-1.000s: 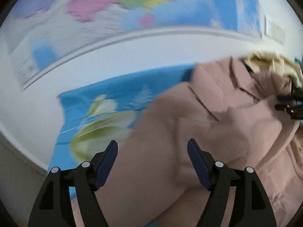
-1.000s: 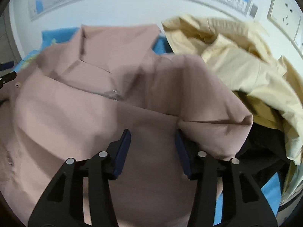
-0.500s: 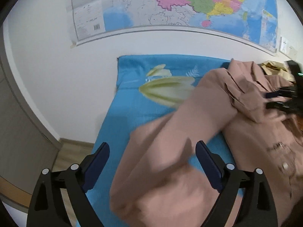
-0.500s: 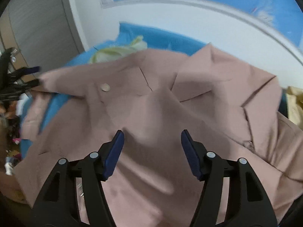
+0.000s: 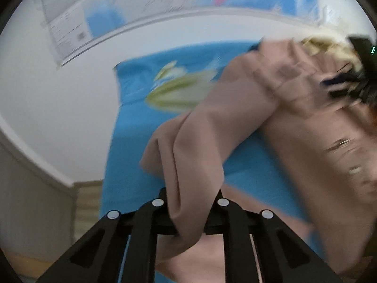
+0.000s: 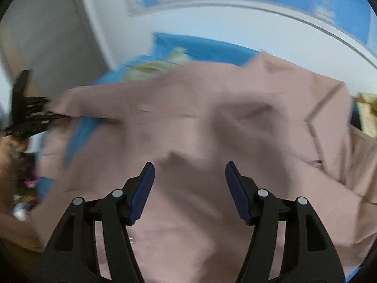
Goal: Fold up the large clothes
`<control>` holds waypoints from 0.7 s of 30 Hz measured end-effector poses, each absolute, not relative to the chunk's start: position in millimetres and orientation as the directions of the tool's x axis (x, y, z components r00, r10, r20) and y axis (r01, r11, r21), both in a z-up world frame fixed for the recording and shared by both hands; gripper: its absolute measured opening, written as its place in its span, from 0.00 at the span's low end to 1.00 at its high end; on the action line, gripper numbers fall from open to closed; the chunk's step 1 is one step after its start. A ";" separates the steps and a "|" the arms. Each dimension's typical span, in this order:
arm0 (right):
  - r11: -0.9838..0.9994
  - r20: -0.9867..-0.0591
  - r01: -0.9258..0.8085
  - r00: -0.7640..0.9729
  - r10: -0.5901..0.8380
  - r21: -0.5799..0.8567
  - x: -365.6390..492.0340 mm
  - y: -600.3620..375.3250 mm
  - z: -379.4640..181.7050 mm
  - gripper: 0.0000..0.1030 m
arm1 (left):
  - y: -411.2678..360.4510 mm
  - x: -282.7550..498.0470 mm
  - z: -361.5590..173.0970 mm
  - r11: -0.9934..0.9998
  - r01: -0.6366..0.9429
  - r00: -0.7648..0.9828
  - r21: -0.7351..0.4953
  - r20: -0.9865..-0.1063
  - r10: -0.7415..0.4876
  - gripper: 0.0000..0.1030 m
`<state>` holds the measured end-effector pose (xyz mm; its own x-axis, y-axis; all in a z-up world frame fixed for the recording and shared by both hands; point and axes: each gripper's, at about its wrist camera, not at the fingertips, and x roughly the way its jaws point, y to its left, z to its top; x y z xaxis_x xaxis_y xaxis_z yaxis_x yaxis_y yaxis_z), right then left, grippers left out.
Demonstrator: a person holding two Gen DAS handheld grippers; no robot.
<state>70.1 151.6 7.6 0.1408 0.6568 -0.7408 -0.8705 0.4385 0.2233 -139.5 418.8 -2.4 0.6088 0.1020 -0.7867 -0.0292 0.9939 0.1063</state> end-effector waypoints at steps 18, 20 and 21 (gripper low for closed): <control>0.216 -0.504 -0.899 -0.006 0.864 0.380 -62.4 254.3 12.3 0.81 | 367.4 -108.8 76.4 0.958 -0.001 0.660 -0.285 -0.720 -0.214 0.08; 0.249 -0.475 -0.893 0.046 0.879 0.374 -58.2 248.6 15.4 0.81 | 360.4 -104.7 81.1 0.944 0.015 0.663 -0.330 -0.703 -0.256 0.09; 0.271 -0.469 -0.889 0.073 0.880 0.369 -54.9 245.5 17.3 0.73 | 353.2 -101.4 82.8 0.936 0.019 0.663 -0.352 -0.696 -0.276 0.09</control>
